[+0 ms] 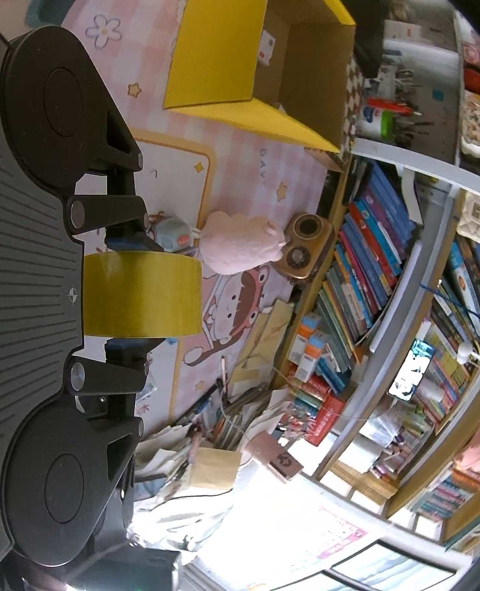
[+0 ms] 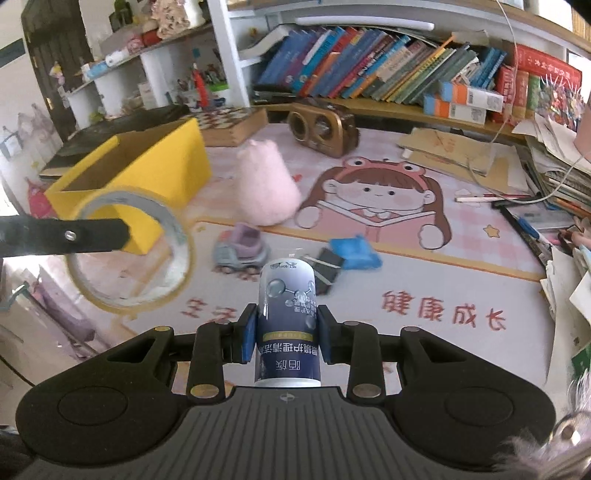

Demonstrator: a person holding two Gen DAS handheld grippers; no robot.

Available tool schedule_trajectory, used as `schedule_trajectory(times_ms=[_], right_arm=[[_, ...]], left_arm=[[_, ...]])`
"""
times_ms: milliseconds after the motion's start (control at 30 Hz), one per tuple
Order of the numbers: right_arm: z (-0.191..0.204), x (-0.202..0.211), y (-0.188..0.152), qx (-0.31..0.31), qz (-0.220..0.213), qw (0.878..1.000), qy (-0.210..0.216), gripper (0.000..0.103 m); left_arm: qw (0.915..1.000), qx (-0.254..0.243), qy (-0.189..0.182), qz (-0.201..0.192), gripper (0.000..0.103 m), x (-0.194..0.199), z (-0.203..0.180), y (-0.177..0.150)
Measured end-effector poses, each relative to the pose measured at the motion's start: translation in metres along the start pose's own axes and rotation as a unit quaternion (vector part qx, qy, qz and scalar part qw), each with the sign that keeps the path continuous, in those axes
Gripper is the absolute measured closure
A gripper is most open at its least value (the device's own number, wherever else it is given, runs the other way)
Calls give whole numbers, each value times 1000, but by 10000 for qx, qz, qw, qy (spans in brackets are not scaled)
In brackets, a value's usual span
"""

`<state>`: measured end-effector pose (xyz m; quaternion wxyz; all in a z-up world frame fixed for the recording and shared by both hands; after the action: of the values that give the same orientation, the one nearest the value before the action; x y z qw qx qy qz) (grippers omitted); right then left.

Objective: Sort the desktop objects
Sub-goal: 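Carry the spray bottle and tape roll with both tools toward the yellow box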

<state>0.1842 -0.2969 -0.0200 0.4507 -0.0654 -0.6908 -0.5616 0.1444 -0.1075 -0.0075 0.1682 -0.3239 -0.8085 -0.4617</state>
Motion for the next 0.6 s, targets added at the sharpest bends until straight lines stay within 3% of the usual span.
schedule_trajectory(times_ms=[600], right_arm=[[109,24,-21,-252,175,9994,-143,73]], left_arm=[[9995,-216,-234,87,63,75,58,-19]])
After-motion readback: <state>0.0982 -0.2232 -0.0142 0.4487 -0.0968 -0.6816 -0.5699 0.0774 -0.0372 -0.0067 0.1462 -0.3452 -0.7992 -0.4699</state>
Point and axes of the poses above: each gripper's, at about its wrist camera, not at the fingertips, and x roughly against the way its jaws point, z to its left, y to its top, the point moved 5 cm from there along -x, roughly the way its jaws point, and after that the axes turned 11 degrees about x, right-handed, at the moved point
